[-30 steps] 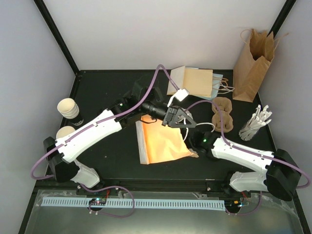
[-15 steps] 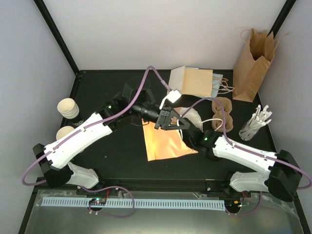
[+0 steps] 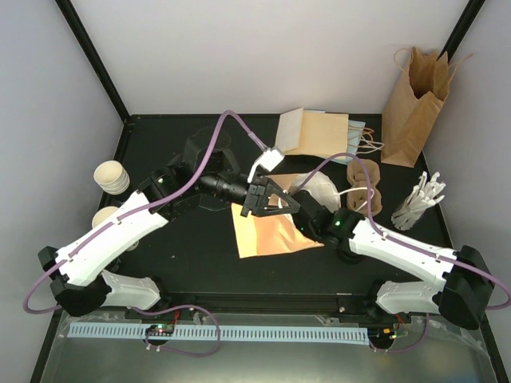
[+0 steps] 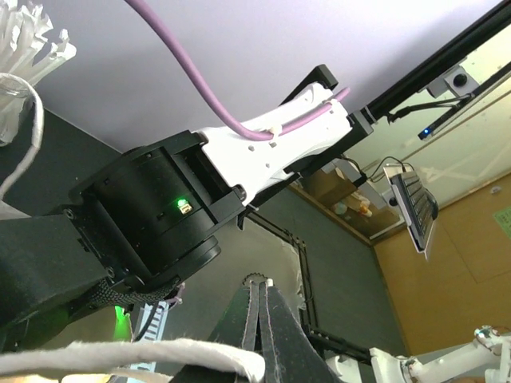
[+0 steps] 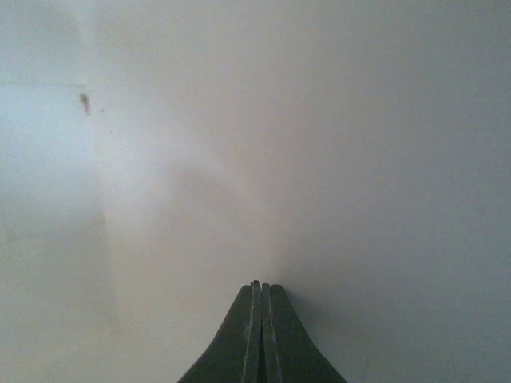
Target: Pack the takeout coffee
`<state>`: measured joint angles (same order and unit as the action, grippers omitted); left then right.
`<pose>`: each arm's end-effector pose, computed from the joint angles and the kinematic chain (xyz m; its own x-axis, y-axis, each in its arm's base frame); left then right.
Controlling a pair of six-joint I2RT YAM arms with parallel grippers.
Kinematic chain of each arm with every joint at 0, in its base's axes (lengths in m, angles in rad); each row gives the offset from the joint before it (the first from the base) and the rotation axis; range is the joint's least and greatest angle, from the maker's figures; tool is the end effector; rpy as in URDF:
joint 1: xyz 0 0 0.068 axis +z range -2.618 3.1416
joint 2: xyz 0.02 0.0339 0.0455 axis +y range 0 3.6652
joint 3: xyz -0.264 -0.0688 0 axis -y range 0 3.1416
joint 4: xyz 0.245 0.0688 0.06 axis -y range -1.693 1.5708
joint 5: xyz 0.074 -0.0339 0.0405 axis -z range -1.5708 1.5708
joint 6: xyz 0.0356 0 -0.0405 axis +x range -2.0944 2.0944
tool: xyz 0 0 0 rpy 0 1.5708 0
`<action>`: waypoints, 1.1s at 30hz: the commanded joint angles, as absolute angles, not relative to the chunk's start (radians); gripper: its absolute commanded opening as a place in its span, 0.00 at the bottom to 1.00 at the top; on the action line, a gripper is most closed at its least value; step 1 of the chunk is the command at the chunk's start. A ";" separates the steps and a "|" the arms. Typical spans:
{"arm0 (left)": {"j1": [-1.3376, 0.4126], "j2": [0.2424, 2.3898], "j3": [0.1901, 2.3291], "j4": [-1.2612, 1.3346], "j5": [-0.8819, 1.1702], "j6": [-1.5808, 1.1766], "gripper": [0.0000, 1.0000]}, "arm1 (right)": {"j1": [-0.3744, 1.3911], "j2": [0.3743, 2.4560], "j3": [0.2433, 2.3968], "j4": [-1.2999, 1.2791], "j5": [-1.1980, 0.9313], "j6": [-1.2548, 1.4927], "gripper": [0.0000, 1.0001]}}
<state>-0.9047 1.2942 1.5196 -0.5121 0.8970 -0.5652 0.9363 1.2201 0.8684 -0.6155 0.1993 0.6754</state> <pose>0.1422 -0.2260 0.4535 -0.6584 0.2969 -0.6917 0.7118 -0.0530 -0.7003 0.1490 0.1905 0.2437 -0.8328 -0.0976 -0.5449 -0.2590 0.9387 0.2277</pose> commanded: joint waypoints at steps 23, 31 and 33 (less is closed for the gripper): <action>-0.897 1.213 1.558 -0.547 0.857 -0.503 0.02 | 0.933 1.286 0.976 -0.863 0.456 0.609 0.01; -0.838 1.161 1.525 -0.674 0.704 -0.512 0.02 | 0.933 1.372 1.116 -1.092 0.652 0.573 0.02; -0.824 1.145 1.509 -0.698 0.679 -0.515 0.02 | 0.933 1.408 1.149 -1.141 0.656 0.551 0.02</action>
